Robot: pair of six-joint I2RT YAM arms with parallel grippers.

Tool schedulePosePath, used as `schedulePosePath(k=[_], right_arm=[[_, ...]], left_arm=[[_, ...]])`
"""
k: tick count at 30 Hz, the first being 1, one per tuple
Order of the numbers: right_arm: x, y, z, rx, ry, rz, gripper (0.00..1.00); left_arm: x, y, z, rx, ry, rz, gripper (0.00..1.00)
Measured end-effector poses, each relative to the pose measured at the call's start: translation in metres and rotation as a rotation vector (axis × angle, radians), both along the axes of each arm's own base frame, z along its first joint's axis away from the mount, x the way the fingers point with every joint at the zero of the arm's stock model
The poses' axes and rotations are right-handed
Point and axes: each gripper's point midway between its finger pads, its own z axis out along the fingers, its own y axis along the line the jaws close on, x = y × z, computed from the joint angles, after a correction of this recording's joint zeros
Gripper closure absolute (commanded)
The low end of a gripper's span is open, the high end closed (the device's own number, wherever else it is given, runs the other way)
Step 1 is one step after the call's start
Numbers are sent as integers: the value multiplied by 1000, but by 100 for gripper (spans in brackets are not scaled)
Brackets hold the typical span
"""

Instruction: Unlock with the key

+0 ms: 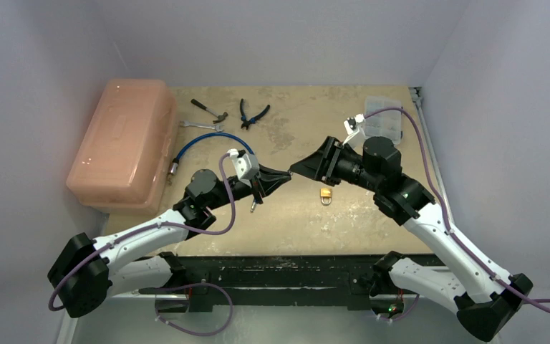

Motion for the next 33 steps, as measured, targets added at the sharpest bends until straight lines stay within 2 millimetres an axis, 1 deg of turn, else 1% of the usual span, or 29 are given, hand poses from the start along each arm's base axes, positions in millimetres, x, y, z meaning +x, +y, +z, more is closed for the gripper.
schedulePosePath(k=[4,6,9,13,15,22,24,28,31,33], right_arm=[[5,-4,-17,-104,-40,5,26],[9,-9,-24,-158,-73,-4,24],[14,-15,-28,-215,-162,-11,21],[7,-22,-45,-266,-271,29,20],[1,-21,-51,-281,-312,76,20],[-19,4,-49,-193,-423,270,20],[-23,12,-54,-174,-428,318,20],[-35,30,-73,-161,-421,434,19],[-43,39,-76,-156,-441,493,18],[-47,43,-75,-145,-474,527,19]], left_arm=[[-3,3,-11,86,70,0,100],[-2,5,-14,134,113,9,100],[-2,9,-19,207,192,29,100],[-10,20,-40,310,332,47,100],[-16,29,-55,382,431,70,100],[-24,51,-87,556,678,170,100],[-28,54,-96,602,743,183,100],[-42,61,-112,677,848,168,100],[-53,67,-116,728,901,153,100],[-59,66,-114,745,927,126,100]])
